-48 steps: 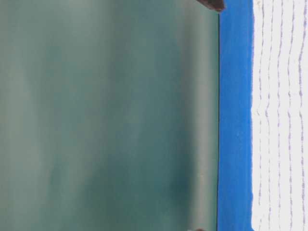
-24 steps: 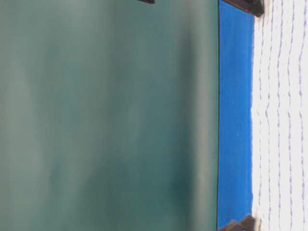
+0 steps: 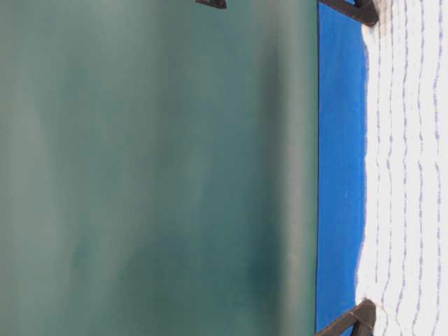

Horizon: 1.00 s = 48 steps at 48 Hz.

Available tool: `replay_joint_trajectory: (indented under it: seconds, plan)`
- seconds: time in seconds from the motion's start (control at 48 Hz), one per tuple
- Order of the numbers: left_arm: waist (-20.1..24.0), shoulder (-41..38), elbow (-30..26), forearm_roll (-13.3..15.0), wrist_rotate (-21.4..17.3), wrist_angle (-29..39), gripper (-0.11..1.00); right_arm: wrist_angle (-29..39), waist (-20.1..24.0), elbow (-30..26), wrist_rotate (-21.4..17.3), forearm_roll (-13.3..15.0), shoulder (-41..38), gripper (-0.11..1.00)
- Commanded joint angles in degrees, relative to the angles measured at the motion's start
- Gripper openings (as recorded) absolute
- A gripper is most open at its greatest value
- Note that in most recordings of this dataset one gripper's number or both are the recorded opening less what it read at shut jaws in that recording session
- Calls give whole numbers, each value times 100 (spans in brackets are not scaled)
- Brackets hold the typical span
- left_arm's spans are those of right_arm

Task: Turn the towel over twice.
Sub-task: 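Grasp the striped towel's top left and right corners with both grippers, then lift the towel corners and pull them away from the table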

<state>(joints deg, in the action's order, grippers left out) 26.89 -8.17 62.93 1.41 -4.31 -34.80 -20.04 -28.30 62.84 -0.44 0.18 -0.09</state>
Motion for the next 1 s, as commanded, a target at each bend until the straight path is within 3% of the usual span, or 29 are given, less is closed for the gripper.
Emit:
replay_joint_trajectory:
  seconds: [0.0,0.292,0.479,0.646,0.979]
  plan:
    - [18,132,-35,26,0,53,2,0,-18,-70,0,-9,53,2]
    - [378,1002,-264,26,-35,765,2,202,-483,-272,53,-9,413,2]
    - [686,1679,-457,26,-404,1143,2,580,-914,-545,229,26,800,2]
    - [932,2118,-721,26,-817,1187,2,809,-1239,-844,501,26,1160,2]
    - [1318,2698,-1266,9,-870,1195,2,1916,-1494,-1863,1090,26,1863,2]
